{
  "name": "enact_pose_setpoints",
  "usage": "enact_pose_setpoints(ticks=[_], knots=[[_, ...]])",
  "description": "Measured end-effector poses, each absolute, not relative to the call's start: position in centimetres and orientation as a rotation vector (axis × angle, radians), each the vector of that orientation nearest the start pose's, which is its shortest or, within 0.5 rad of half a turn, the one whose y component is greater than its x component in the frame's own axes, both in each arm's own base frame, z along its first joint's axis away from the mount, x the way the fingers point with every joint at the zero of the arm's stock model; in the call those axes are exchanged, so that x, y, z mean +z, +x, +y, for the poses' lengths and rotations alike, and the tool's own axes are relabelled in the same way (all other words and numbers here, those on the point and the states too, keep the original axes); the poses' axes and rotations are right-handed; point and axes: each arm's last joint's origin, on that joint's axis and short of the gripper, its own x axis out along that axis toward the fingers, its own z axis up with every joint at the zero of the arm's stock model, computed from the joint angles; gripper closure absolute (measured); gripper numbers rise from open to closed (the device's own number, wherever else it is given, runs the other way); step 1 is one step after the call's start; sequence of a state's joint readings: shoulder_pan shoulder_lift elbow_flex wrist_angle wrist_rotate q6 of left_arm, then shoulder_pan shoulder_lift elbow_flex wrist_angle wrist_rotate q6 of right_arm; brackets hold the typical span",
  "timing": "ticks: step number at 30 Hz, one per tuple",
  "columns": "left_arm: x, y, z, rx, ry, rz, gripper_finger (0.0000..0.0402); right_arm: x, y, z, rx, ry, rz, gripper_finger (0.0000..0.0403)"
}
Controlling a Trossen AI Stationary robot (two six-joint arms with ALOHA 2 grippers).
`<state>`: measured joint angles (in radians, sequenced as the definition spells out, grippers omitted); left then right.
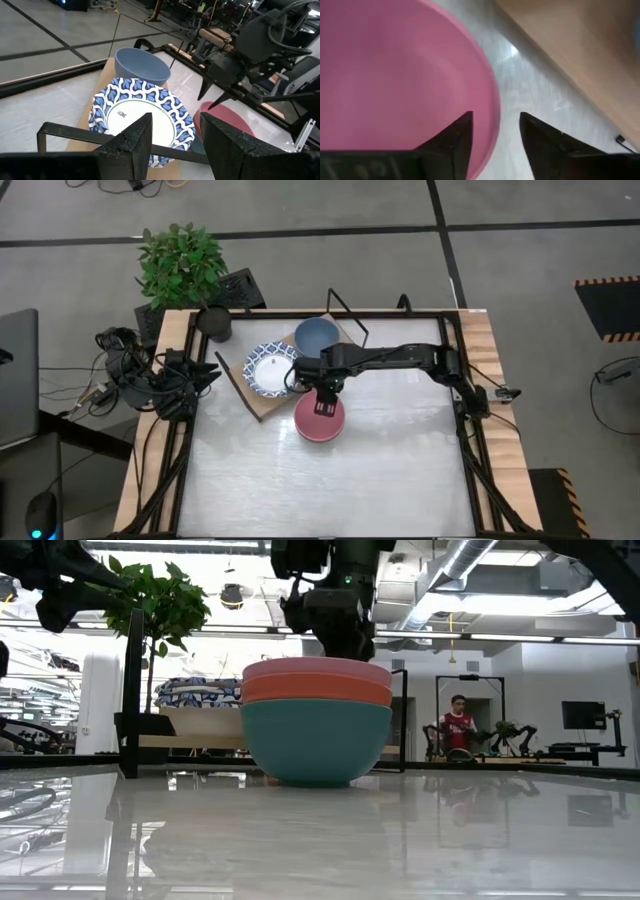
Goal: Place and stack bowls onto a shelf
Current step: Stack the pink bowl on top of the blue bowl on the shelf
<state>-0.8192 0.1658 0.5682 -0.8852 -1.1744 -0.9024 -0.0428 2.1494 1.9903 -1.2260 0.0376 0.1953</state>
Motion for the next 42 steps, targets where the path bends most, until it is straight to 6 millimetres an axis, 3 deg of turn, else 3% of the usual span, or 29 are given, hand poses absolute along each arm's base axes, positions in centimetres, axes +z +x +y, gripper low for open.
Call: enact_pose_setpoints(ticks=[12, 22, 34, 42], knots=[[26.2, 4.1, -0.5, 0.43, -0.48, 0.085, 0.0251, 24.6, 43.5, -2.2, -0.214, 0.187, 1.377, 0.0378], [26.2, 4.1, -0.5, 0.432, -0.48, 0.084, 0.0251, 25.6, 43.1, -2.1, -0.23, 0.207, 1.362, 0.0378], [26.2, 4.1, -0.5, 0.432, -0.479, 0.084, 0.0251, 31.1, 40.3, -3.8, -0.258, 0.241, 1.233, 0.0378], [26.2, 4.1, -0.5, 0.432, -0.479, 0.083, 0.0251, 35.6, 37.4, -7.3, -0.333, 0.294, 1.071, 0.0378]])
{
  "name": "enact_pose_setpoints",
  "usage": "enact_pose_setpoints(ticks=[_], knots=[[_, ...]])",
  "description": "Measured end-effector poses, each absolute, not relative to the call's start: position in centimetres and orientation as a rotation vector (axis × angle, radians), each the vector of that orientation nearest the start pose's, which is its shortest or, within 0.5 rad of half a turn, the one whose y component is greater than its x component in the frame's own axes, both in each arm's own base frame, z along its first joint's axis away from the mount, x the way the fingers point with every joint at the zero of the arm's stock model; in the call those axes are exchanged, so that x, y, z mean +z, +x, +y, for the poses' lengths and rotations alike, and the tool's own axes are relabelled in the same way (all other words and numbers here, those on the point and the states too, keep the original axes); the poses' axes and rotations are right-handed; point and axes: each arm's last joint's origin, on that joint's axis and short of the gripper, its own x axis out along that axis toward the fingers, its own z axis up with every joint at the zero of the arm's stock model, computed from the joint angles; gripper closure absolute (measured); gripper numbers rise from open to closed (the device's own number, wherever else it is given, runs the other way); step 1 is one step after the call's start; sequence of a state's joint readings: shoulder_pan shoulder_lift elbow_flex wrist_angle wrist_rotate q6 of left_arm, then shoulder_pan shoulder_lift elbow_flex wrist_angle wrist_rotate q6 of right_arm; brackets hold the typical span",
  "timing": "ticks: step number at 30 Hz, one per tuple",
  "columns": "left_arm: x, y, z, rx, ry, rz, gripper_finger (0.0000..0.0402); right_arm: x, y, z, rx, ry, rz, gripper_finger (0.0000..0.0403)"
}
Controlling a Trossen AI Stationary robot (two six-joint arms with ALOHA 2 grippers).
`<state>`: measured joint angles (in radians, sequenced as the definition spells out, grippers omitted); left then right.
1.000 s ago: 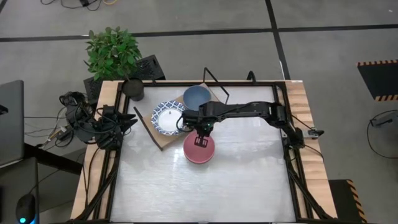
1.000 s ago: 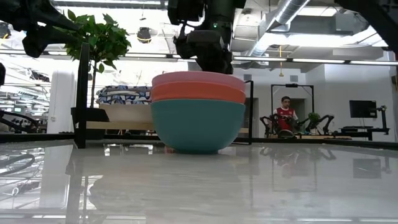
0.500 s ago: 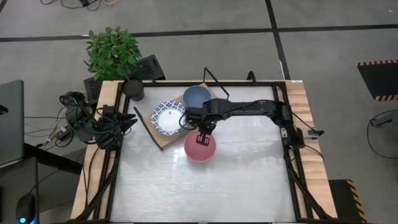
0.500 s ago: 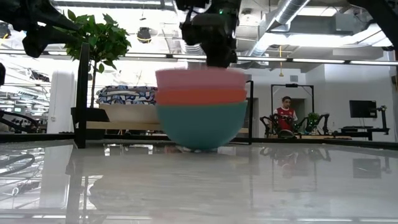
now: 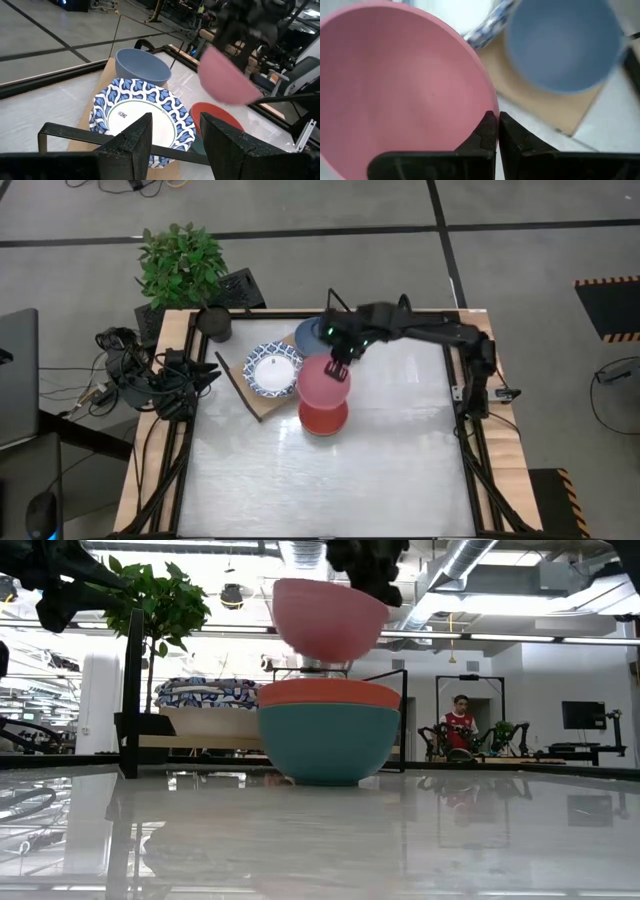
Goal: Place and stack bowls onto a shelf
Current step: Stack the pink bowl on top of the blue bowl on the shelf
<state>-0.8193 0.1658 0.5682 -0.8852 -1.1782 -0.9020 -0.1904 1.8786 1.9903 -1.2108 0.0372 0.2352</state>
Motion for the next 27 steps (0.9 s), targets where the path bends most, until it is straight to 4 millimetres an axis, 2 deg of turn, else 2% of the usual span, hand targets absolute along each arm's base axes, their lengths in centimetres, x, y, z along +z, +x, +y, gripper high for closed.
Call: enact_pose_setpoints(ticks=[6, 11, 16, 20, 27], knots=[[26.2, 4.1, -0.4, 0.438, -0.478, 0.079, 0.0251, 38.3, 35.4, -11.5, -0.439, 0.359, 0.892, 0.0378], [26.1, 4.1, -0.4, 0.445, -0.471, 0.078, 0.0251, 38.5, 34.5, -15.6, -0.556, 0.46, 0.804, 0.0378], [26.1, 4.1, -0.4, 0.445, -0.471, 0.078, 0.0251, 37.2, 34.4, -18.5, -0.583, 0.521, 0.804, 0.0378], [26.1, 4.0, -0.4, 0.453, -0.46, 0.079, 0.0251, 36.0, 35.1, -20.3, -0.58, 0.554, 0.785, 0.0378], [26.0, 4.0, -0.3, 0.463, -0.452, 0.074, 0.0251, 32.8, 36.2, -22.4, -0.575, 0.598, 0.85, 0.0378]])
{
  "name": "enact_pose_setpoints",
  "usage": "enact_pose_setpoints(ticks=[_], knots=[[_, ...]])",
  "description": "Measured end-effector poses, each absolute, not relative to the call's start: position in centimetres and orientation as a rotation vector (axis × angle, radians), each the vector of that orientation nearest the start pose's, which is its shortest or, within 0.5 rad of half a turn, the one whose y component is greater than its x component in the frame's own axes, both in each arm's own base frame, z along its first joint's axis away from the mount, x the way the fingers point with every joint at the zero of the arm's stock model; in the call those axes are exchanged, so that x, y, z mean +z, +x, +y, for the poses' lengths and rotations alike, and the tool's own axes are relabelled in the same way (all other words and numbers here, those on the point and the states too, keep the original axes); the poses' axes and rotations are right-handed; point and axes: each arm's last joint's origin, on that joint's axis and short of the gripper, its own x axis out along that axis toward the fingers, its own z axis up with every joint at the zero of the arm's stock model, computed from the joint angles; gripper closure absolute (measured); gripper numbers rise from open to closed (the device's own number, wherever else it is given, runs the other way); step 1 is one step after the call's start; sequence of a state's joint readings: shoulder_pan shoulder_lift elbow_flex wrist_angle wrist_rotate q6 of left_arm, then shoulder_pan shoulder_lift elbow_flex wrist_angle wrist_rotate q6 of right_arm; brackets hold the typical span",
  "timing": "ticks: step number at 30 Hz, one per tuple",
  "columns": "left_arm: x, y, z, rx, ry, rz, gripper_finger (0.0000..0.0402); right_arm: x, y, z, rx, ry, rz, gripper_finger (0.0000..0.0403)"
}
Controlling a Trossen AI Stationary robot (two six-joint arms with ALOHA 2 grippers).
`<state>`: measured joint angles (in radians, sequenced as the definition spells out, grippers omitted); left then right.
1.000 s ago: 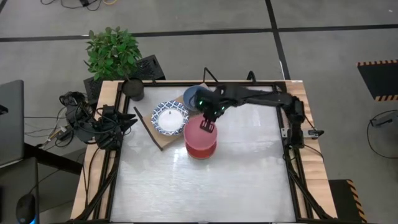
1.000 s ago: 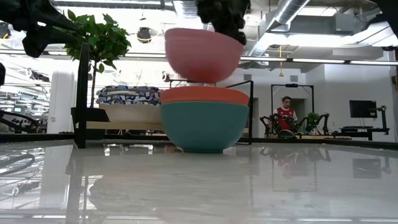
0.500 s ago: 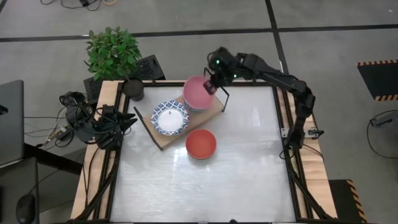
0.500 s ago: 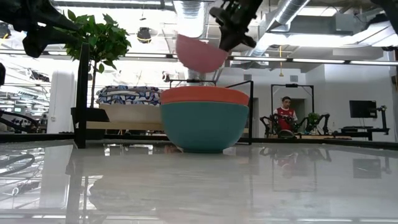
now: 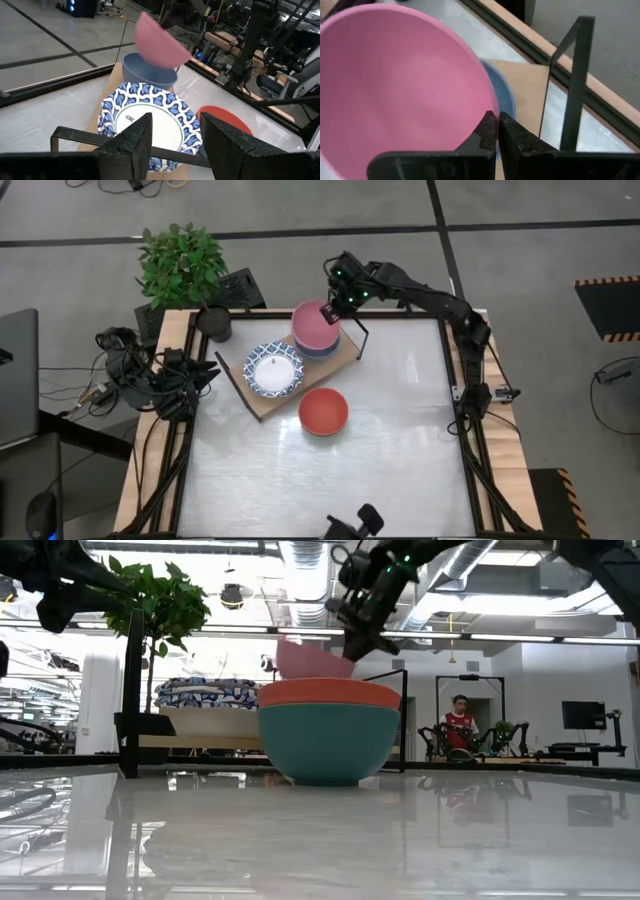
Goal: Place and stack bowls onto a shelf
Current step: Stack the pink bowl on top of the blue bowl on the shelf
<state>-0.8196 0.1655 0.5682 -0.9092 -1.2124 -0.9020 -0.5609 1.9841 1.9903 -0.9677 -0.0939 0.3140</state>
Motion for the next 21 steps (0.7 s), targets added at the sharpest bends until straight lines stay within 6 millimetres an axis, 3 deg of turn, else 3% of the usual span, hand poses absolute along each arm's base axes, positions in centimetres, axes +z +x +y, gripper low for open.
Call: enact_pose_setpoints(ticks=[8, 21], knots=[[26.0, 4.0, -0.3, 0.463, -0.451, 0.075, 0.0251, 30.0, 36.9, -23.9, -0.586, 0.636, 0.908, 0.0378], [26.0, 4.0, -0.3, 0.464, -0.451, 0.075, 0.0251, 29.7, 36.2, -23.9, -0.571, 0.664, 0.972, 0.0378]])
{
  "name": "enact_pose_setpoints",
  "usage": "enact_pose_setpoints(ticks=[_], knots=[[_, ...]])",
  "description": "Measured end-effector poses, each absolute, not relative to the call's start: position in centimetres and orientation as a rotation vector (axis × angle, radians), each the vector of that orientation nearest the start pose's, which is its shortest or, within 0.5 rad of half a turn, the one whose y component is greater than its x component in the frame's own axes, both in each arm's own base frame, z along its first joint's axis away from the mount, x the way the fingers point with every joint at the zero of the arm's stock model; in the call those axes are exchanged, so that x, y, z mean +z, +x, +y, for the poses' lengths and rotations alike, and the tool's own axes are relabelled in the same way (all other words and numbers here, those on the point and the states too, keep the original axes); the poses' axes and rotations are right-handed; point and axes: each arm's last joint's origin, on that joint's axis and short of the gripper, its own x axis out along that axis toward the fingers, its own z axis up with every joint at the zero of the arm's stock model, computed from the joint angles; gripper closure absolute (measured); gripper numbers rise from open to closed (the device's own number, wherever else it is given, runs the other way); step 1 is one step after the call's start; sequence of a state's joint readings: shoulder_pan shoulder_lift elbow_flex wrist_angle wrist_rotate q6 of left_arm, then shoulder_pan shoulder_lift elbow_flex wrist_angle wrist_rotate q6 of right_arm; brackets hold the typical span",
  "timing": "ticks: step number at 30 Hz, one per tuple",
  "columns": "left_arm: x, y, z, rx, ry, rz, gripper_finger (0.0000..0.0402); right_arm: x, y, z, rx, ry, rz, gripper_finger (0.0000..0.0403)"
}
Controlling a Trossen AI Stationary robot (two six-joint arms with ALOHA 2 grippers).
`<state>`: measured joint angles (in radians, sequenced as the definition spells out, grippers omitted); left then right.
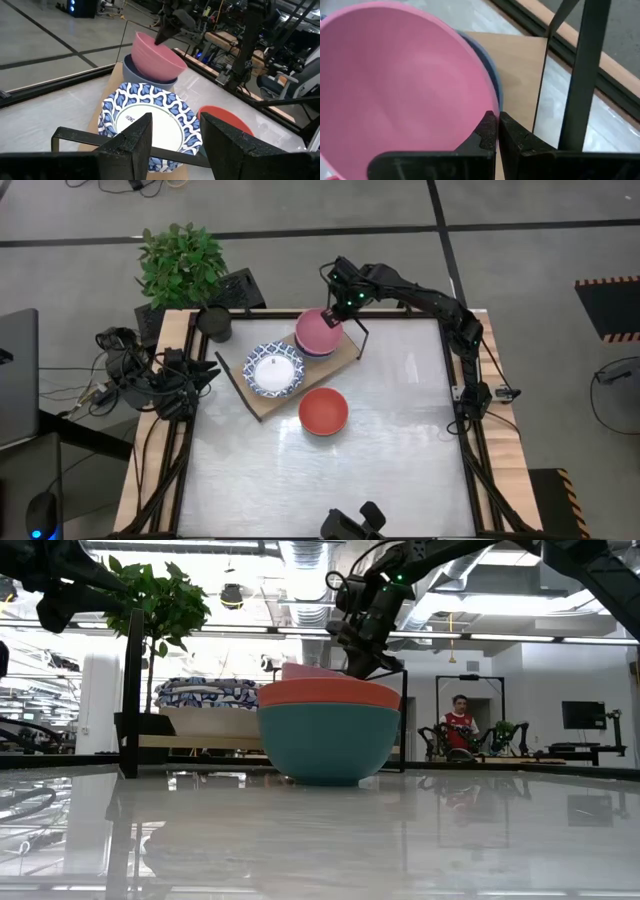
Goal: Place and stack bowls onto a shelf
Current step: Stack the pink bowl on top of the blue bowl on the shelf
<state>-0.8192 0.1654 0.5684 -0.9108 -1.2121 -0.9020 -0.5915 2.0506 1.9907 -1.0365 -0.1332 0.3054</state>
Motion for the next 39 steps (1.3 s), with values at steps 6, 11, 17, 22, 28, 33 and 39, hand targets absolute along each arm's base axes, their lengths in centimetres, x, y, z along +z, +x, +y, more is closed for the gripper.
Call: enact_pose_setpoints(ticks=[6, 11, 17, 22, 28, 33, 39], knots=[[26.03, 4.0, -0.3, 0.465, -0.451, 0.074, 0.0251, 29.73, 36.26, -23.93, -0.572, 0.663, 0.968, 0.0378], [26.03, 4.0, -0.3, 0.465, -0.451, 0.074, 0.0251, 29.71, 36.23, -23.89, -0.572, 0.665, 0.974, 0.0378], [26.04, 3.99, -0.3, 0.467, -0.45, 0.072, 0.0251, 29.71, 36.23, -23.88, -0.571, 0.663, 0.974, 0.0368], [26.03, 3.99, -0.3, 0.467, -0.45, 0.073, 0.0251, 29.77, 36.33, -23.88, -0.562, 0.647, 0.967, 0.0349], [26.03, 3.99, -0.3, 0.467, -0.45, 0.073, 0.0251, 29.86, 36.64, -23.71, -0.551, 0.629, 0.952, 0.0343], [26.04, 3.99, -0.29, 0.466, -0.45, 0.073, 0.0251, 29.88, 36.8, -23.48, -0.528, 0.592, 0.96, 0.0342], [26.03, 3.99, -0.3, 0.466, -0.45, 0.073, 0.0251, 29.89, 36.93, -23.26, -0.503, 0.555, 0.97, 0.0331]])
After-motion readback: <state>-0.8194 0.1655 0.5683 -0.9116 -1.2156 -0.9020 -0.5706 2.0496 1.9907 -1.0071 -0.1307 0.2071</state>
